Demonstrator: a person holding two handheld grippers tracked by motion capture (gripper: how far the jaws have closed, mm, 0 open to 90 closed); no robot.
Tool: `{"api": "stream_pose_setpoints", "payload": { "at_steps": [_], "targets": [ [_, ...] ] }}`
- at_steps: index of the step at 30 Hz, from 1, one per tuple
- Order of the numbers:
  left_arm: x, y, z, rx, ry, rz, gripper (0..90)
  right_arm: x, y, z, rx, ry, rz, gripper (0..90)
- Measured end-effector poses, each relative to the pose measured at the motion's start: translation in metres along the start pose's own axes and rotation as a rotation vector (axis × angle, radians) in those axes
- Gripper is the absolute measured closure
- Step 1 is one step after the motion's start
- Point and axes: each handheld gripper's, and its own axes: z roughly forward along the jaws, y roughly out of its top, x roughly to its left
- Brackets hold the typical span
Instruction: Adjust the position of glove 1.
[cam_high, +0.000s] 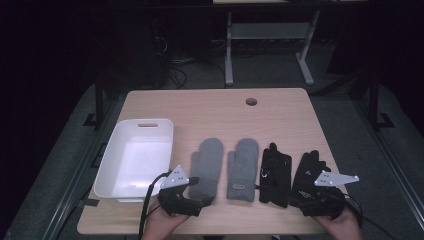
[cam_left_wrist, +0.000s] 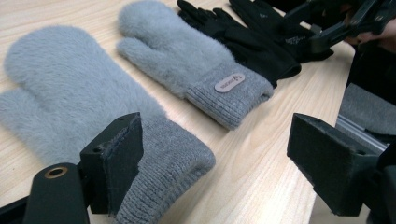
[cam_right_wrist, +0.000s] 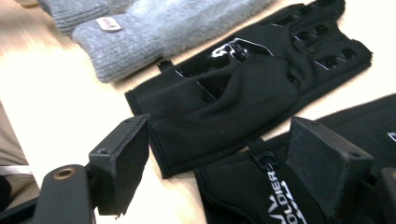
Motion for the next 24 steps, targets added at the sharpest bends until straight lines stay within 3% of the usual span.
{"api": "stream_pose_setpoints", "payload": {
  "at_steps": [10, 24],
  "targets": [
    [0.001, -0.002, 0.001, -0.002, -0.013, -0.003, 18.1, 0.008, 0.015, 0.0, 0.004, 0.022, -0.026, 20.0],
    [0.004, -0.003, 0.001, -0.005, -0.01, -0.007, 18.1, 0.011, 0.064, 0.009, 0.018, 0.056, -0.075, 18.3]
  ]
}}
